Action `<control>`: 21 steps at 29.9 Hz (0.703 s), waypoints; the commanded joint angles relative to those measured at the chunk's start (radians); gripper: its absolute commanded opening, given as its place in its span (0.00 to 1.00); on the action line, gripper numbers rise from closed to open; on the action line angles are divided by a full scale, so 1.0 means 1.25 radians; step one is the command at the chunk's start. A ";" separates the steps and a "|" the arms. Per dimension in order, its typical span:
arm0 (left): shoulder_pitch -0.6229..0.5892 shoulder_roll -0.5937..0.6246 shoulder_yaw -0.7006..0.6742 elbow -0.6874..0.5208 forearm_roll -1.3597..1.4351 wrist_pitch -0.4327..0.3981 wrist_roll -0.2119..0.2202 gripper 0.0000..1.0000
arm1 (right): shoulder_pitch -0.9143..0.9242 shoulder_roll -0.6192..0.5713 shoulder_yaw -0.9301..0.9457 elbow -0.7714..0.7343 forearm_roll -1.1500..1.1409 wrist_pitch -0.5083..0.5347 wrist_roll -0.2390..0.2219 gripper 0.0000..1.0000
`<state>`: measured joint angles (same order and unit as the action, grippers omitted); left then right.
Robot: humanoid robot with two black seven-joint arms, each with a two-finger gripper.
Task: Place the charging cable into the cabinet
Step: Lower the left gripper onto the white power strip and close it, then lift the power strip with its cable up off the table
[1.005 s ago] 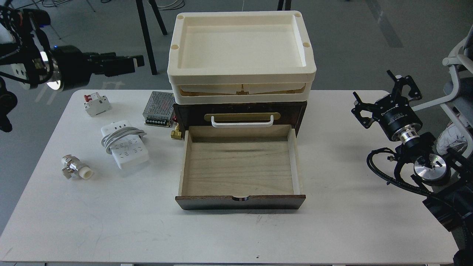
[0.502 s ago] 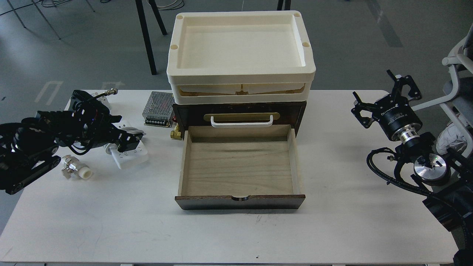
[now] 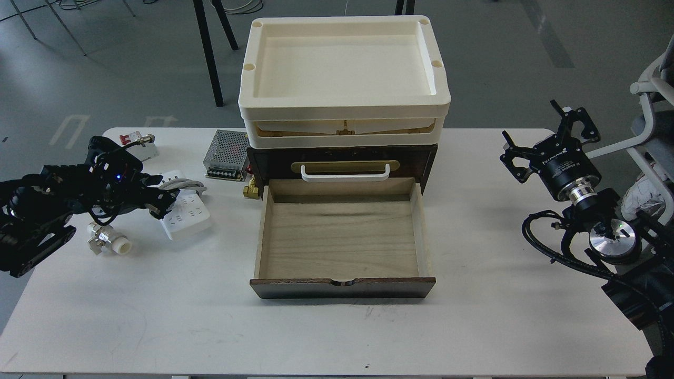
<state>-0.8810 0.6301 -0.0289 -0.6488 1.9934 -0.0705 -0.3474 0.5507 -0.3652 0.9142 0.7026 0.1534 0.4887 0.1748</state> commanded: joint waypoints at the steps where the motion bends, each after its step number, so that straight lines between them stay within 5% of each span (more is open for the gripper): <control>1: 0.000 -0.001 0.007 0.000 0.002 0.004 -0.006 0.35 | 0.000 0.000 0.000 0.000 0.000 0.000 0.000 1.00; 5: 0.000 0.000 0.010 0.000 -0.001 0.002 -0.007 0.12 | 0.000 0.000 0.000 0.000 0.000 0.000 0.000 1.00; 14: -0.019 0.017 -0.001 -0.011 -0.004 0.002 -0.051 0.08 | 0.000 0.005 0.000 0.000 -0.001 0.000 0.000 1.00; 21: -0.067 0.125 -0.005 -0.051 -0.036 0.002 -0.093 0.07 | 0.000 0.005 -0.001 0.000 -0.001 0.000 0.000 1.00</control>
<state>-0.9367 0.7232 -0.0331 -0.6765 1.9686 -0.0674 -0.4484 0.5507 -0.3590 0.9129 0.7025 0.1519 0.4887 0.1748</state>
